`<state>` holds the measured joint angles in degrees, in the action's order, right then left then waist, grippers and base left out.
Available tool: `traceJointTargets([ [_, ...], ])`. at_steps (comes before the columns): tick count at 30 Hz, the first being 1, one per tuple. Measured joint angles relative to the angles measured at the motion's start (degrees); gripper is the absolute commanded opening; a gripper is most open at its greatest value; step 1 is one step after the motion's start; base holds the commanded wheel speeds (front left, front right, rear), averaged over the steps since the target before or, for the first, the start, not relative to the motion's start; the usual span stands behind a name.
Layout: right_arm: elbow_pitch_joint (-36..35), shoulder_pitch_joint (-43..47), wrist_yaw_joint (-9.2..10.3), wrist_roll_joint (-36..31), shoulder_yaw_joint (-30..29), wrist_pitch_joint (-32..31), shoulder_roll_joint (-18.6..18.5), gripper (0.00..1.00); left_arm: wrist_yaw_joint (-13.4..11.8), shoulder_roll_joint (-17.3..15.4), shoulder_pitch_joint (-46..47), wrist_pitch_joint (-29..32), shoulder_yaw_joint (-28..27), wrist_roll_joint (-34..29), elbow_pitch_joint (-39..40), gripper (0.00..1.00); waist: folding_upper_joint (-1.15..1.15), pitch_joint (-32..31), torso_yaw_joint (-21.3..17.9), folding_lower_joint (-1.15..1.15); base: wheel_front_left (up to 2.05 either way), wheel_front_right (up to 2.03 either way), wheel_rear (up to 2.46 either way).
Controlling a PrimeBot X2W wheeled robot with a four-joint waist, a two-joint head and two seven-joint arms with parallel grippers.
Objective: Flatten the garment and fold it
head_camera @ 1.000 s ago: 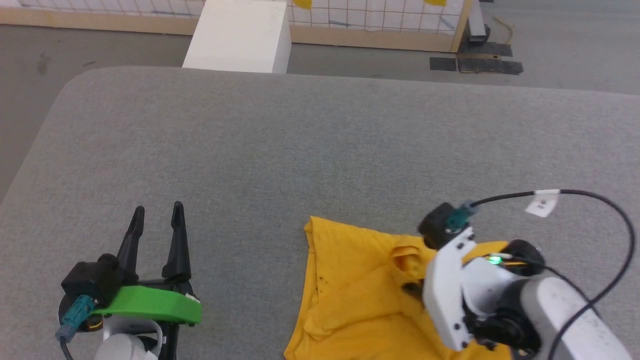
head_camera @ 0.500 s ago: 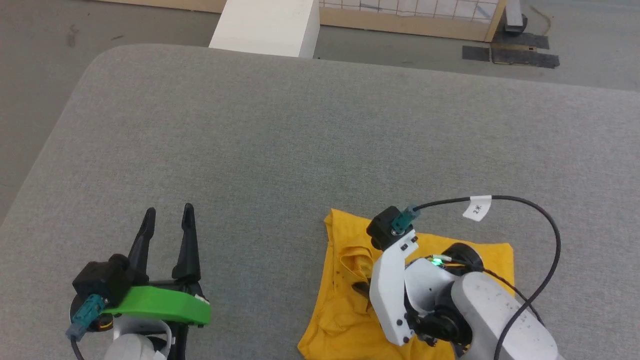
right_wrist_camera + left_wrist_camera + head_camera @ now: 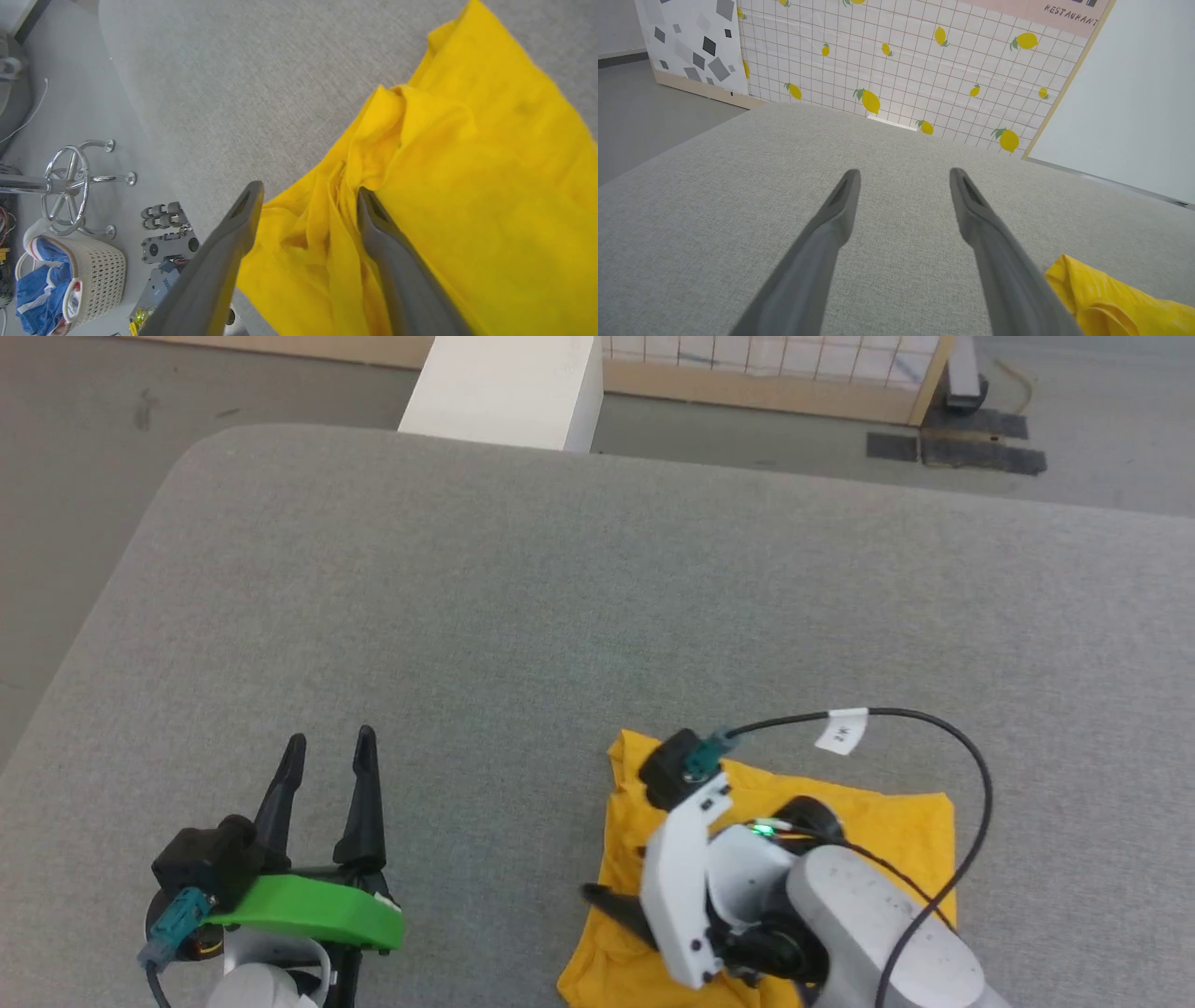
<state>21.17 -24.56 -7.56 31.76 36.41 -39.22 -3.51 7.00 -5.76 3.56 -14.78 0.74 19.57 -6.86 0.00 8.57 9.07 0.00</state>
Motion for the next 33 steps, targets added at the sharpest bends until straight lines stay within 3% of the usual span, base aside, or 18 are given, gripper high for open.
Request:
traceJointTargets([
  [8,-9.0,-0.7,0.0,4.8,0.1,5.1,0.6,1.0,0.0,-0.4,-0.3,0.0,0.0,0.0,-0.5,1.0,0.0,-2.8,-2.2,0.0,0.0,0.0,0.0],
  [16,-16.3,2.3,0.0,-7.0,-13.8,15.3,-2.8,1.0,-1.9,-0.3,-0.9,0.0,-0.8,-2.6,0.9,1.0,0.0,-5.2,-6.2,0.0,0.0,0.0,0.0],
  [25,-21.7,17.9,0.0,-18.1,-26.4,9.9,-1.9,1.0,-3.0,0.2,-0.9,0.0,-1.1,-4.5,2.5,1.0,0.0,-5.6,-9.8,-0.01,0.0,0.0,0.0],
  [33,-21.4,24.5,0.0,-24.6,-30.0,3.0,-0.3,1.0,-2.9,0.7,-0.9,0.0,-1.1,-4.9,2.3,1.0,0.0,-3.9,-9.5,-0.01,0.0,0.0,0.0],
])
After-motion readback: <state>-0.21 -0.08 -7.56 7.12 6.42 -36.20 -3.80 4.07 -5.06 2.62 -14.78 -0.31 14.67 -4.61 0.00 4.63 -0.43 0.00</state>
